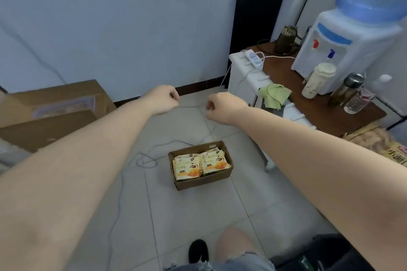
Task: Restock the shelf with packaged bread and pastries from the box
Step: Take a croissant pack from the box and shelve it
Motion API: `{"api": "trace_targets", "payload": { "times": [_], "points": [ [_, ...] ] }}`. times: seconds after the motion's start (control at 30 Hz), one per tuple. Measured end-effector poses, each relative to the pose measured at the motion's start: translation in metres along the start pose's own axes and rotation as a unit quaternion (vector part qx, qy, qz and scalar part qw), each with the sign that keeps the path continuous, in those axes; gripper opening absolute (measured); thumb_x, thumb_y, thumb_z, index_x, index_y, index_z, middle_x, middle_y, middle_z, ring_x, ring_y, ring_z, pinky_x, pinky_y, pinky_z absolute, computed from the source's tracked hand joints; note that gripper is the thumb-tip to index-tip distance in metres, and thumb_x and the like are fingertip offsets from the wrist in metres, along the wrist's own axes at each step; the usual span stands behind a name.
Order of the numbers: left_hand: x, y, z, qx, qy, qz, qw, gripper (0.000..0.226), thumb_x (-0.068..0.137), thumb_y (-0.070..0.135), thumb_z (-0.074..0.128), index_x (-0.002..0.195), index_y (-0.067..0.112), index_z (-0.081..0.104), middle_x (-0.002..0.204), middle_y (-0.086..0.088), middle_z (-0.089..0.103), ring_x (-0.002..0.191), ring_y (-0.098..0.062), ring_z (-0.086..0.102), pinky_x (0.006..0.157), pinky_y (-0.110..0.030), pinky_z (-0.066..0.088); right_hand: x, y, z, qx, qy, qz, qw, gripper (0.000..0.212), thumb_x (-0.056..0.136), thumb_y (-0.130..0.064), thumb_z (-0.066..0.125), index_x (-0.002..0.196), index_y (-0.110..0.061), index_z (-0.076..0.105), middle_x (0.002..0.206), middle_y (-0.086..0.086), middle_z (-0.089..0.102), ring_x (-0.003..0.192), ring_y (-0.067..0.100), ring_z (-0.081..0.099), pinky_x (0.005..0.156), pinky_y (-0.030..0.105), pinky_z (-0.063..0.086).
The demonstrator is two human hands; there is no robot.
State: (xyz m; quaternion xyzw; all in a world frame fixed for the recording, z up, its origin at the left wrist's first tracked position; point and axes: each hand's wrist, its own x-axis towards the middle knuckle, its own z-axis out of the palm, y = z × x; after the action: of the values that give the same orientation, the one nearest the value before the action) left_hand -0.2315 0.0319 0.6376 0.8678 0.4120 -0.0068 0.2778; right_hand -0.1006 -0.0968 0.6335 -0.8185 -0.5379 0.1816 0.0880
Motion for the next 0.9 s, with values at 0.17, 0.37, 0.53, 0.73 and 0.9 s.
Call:
{"api": "trace_targets", "payload": {
  "times": [0.17, 0.37, 0.53, 0.73, 0.9],
  "points": [
    [0.041, -0.027, 0.014, -0.029, -0.006, -0.063, 0.998, 0.025, 0.089, 0.01, 0.055, 0.112, 0.005, 0.063, 0.118, -0.012, 0.062, 0.102, -0.024, 0.056, 0.078, -0.02, 0.035, 0.057, 0.019, 0.029, 0.037, -0.065, 0.005, 0.997, 0.026, 0.089, -0.024, 0.057, 0.113, -0.014, 0.06, 0.1, 0.0, 0.056, 0.1, 0.023, 0.057, 0.082, 0.033, 0.049],
    [0.099, -0.066, 0.058, -0.064, -0.047, -0.171, 0.982, 0.029, 0.09, 0.013, 0.053, 0.118, 0.011, 0.058, 0.121, -0.012, 0.06, 0.11, -0.026, 0.055, 0.081, -0.023, 0.037, 0.145, 0.054, 0.075, 0.052, -0.147, 0.029, 0.987, 0.026, 0.09, -0.024, 0.055, 0.114, -0.013, 0.059, 0.112, 0.007, 0.062, 0.1, 0.024, 0.058, 0.084, 0.035, 0.051],
    [0.151, -0.13, 0.139, -0.087, -0.071, -0.233, 0.966, 0.028, 0.09, 0.016, 0.053, 0.118, 0.012, 0.058, 0.108, -0.007, 0.061, 0.094, -0.024, 0.055, 0.074, -0.026, 0.04, 0.225, 0.09, 0.151, 0.058, -0.205, 0.065, 0.975, 0.028, 0.09, -0.02, 0.051, 0.116, -0.011, 0.059, 0.118, 0.008, 0.06, 0.107, 0.026, 0.056, 0.082, 0.032, 0.046],
    [0.177, -0.226, 0.274, -0.135, -0.142, -0.32, 0.927, 0.034, 0.091, 0.016, 0.051, 0.124, 0.011, 0.053, 0.122, -0.011, 0.057, 0.103, -0.031, 0.058, 0.086, -0.031, 0.044, 0.278, 0.137, 0.297, 0.09, -0.278, 0.142, 0.946, 0.032, 0.09, -0.016, 0.05, 0.115, 0.001, 0.061, 0.118, 0.019, 0.063, 0.09, 0.028, 0.056, 0.073, 0.033, 0.044],
    [0.197, -0.291, 0.382, -0.178, -0.196, -0.358, 0.896, 0.045, 0.089, 0.019, 0.059, 0.131, 0.008, 0.047, 0.128, -0.01, 0.055, 0.108, -0.023, 0.052, 0.084, -0.025, 0.036, 0.291, 0.172, 0.427, 0.082, -0.334, 0.179, 0.922, 0.034, 0.09, -0.014, 0.049, 0.118, 0.004, 0.059, 0.12, 0.019, 0.062, 0.111, 0.032, 0.056, 0.088, 0.036, 0.046]
  ]
}}
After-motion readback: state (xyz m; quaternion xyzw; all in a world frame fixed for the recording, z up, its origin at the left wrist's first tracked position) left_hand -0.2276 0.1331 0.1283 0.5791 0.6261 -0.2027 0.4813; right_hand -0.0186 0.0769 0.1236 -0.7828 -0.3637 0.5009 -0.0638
